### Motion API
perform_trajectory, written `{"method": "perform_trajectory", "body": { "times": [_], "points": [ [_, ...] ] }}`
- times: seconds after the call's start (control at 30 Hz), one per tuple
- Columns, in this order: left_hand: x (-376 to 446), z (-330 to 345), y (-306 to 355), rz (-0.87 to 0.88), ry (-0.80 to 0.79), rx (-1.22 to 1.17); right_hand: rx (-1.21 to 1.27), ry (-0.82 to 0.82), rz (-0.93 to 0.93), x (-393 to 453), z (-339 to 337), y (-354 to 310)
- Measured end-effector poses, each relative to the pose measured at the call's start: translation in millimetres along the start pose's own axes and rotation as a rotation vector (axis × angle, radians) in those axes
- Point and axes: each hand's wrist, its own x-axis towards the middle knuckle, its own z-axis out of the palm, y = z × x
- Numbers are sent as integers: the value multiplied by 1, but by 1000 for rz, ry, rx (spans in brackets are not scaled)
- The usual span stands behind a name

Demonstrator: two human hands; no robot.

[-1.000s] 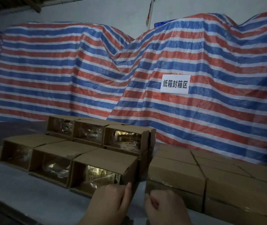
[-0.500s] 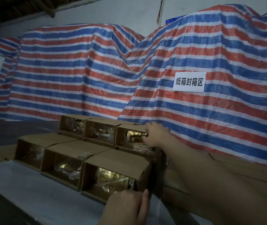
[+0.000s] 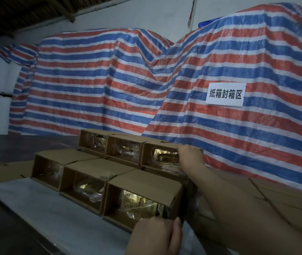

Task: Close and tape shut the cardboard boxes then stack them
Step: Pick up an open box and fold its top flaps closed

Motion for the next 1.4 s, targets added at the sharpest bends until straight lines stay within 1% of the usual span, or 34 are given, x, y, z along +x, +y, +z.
{"method": "perform_trajectory", "body": {
  "times": [0.07,0.17,0.37,0.43,0.53,0.63,0.73,0.8,0.87,0.97,1.07,1.13,1.2,1.27,1.33,1.4],
  "points": [
    [0,0,0,-2,7,-8,51,-13,38,3,-14,4],
    [2,-1,0,-7,-8,-17,182,20,126,15,-55,19],
    [3,-5,-3,-70,-27,-78,295,27,173,28,-176,69],
    [3,-6,0,-76,-55,-89,380,-48,244,21,-221,90],
    [1,-9,5,-85,-48,-26,468,-243,376,-5,-279,122],
    [-2,-11,11,-82,-39,34,539,-406,425,-47,-307,155],
    [-7,-15,16,-53,-47,114,602,-560,405,-87,-311,182],
    [-8,-16,18,-42,-40,144,595,-712,343,-109,-306,194],
    [-9,-16,19,-30,-33,184,570,-815,296,-128,-296,204],
    [-8,-14,19,-37,-37,215,532,-850,293,-158,-263,216],
    [-8,-12,15,-43,-11,214,483,-882,262,-191,-214,218],
    [-8,-10,12,-26,-3,213,449,-841,235,-211,-187,217],
    [-8,-9,12,-9,-10,224,498,-790,275,-221,-177,218],
    [-11,-11,15,29,-22,216,527,-775,320,-222,-176,220],
    [-12,-18,25,76,-40,149,526,-778,339,-220,-175,223],
    [-6,-26,51,84,5,-26,523,-774,333,-217,-171,222]
  ]
}}
